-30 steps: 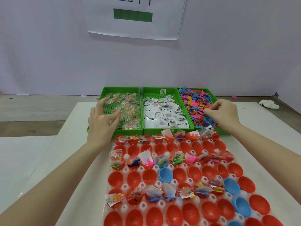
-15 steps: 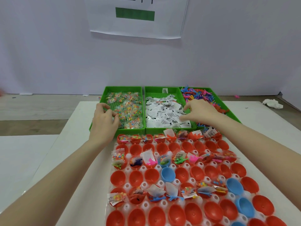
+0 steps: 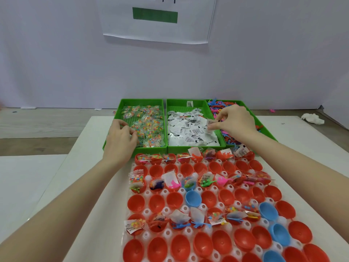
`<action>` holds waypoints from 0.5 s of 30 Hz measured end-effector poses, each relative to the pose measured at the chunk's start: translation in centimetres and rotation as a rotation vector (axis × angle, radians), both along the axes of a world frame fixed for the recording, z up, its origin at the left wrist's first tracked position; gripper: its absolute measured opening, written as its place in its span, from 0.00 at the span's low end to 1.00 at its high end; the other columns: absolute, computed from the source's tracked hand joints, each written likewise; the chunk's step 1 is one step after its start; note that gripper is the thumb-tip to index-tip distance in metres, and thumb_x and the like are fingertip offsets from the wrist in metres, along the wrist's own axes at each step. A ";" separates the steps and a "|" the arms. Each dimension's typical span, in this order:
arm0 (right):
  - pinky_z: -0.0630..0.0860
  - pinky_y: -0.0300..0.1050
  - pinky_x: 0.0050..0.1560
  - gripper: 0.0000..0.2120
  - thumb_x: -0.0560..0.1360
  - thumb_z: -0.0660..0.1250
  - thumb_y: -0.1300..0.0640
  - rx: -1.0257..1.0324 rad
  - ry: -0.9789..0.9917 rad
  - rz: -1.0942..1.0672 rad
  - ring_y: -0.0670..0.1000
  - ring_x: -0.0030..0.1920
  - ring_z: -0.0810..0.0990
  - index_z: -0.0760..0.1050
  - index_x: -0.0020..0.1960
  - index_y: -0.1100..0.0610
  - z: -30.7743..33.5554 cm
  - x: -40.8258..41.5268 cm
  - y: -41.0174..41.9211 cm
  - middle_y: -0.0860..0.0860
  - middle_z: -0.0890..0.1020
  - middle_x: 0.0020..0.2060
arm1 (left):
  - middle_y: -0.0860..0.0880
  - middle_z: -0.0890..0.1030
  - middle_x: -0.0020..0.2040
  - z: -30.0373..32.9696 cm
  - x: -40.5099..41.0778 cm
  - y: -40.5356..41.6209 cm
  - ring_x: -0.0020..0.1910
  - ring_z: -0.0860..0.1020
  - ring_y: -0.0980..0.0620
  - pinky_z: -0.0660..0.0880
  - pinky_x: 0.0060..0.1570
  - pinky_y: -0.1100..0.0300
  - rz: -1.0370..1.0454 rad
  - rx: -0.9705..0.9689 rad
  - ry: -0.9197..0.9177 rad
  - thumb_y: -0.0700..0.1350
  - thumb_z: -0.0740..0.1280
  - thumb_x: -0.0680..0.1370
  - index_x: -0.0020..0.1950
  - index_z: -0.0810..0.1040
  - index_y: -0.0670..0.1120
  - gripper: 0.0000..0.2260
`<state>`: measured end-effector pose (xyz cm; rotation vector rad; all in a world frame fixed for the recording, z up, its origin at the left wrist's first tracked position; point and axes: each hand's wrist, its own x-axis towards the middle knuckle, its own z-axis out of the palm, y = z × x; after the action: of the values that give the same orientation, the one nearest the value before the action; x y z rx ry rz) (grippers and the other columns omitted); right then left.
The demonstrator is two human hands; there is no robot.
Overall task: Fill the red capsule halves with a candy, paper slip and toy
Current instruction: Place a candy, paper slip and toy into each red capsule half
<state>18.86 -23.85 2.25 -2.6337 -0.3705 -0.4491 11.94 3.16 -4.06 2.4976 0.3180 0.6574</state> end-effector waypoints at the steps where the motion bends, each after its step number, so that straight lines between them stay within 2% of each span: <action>1: 0.60 0.38 0.29 0.11 0.63 0.76 0.45 0.038 0.015 0.001 0.41 0.29 0.68 0.78 0.33 0.51 0.1 -0.1 0.0 0.40 0.71 0.26 | 0.42 0.68 0.60 -0.1 0.0 0.0 0.60 0.69 0.47 0.67 0.58 0.51 0.001 0.003 0.002 0.42 0.61 0.79 0.50 0.78 0.35 0.11; 3: 0.62 0.39 0.29 0.10 0.64 0.76 0.47 0.093 0.070 0.012 0.41 0.26 0.67 0.80 0.32 0.52 0.1 -0.3 -0.1 0.41 0.71 0.22 | 0.42 0.69 0.60 -0.1 0.0 0.0 0.60 0.69 0.46 0.66 0.59 0.52 0.004 0.005 0.005 0.42 0.61 0.79 0.50 0.78 0.35 0.11; 4: 0.65 0.39 0.33 0.09 0.66 0.75 0.49 0.147 0.100 0.019 0.41 0.25 0.67 0.81 0.34 0.54 0.0 -0.4 0.0 0.42 0.71 0.21 | 0.42 0.69 0.60 -0.1 0.0 0.0 0.60 0.69 0.46 0.66 0.59 0.52 0.003 0.007 0.003 0.42 0.61 0.79 0.50 0.78 0.35 0.11; 7: 0.69 0.44 0.49 0.09 0.70 0.72 0.55 0.448 0.212 0.020 0.41 0.35 0.75 0.82 0.38 0.61 0.5 -1.1 0.2 0.50 0.78 0.27 | 0.42 0.70 0.58 -0.1 0.1 0.1 0.59 0.69 0.46 0.66 0.58 0.54 -0.004 0.014 0.004 0.42 0.61 0.79 0.51 0.78 0.35 0.11; 8: 0.69 0.44 0.49 0.09 0.71 0.71 0.56 0.545 0.259 0.018 0.38 0.35 0.74 0.81 0.39 0.62 0.7 -1.5 0.3 0.50 0.79 0.28 | 0.42 0.72 0.57 -0.1 0.1 0.1 0.58 0.69 0.46 0.66 0.56 0.54 -0.008 0.006 -0.005 0.42 0.61 0.79 0.51 0.78 0.36 0.11; 10: 0.67 0.37 0.38 0.09 0.72 0.70 0.56 0.662 0.373 0.046 0.36 0.25 0.71 0.80 0.46 0.62 1.4 -2.7 0.2 0.40 0.74 0.21 | 0.42 0.74 0.53 0.1 -0.1 0.1 0.55 0.71 0.46 0.66 0.51 0.57 -0.003 -0.060 -0.056 0.41 0.62 0.78 0.50 0.80 0.36 0.10; 12: 0.62 0.32 0.27 0.10 0.73 0.69 0.55 0.698 0.471 0.117 0.40 0.20 0.66 0.78 0.50 0.61 2.2 -4.3 -0.1 0.39 0.71 0.19 | 0.43 0.78 0.49 0.9 -0.6 0.0 0.51 0.74 0.47 0.66 0.48 0.59 0.031 -0.223 -0.120 0.41 0.64 0.77 0.50 0.81 0.36 0.10; 14: 0.62 0.29 0.23 0.07 0.72 0.69 0.55 0.682 0.490 0.239 0.41 0.20 0.63 0.79 0.46 0.59 3.2 -6.6 -0.5 0.39 0.72 0.19 | 0.43 0.81 0.48 2.2 -1.4 -0.3 0.48 0.76 0.49 0.68 0.48 0.60 0.054 -0.461 -0.163 0.42 0.67 0.76 0.52 0.81 0.37 0.10; 15: 0.63 0.27 0.24 0.05 0.71 0.70 0.55 0.669 0.473 0.301 0.41 0.20 0.66 0.80 0.42 0.57 3.7 -7.9 -0.7 0.39 0.73 0.20 | 0.43 0.81 0.48 2.9 -2.0 -0.7 0.47 0.77 0.51 0.69 0.49 0.60 0.047 -0.567 -0.177 0.42 0.68 0.75 0.53 0.81 0.38 0.10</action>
<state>10.99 -24.53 5.96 -1.9060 -0.3704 0.1401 9.95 2.47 -1.18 1.8865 0.4285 0.6882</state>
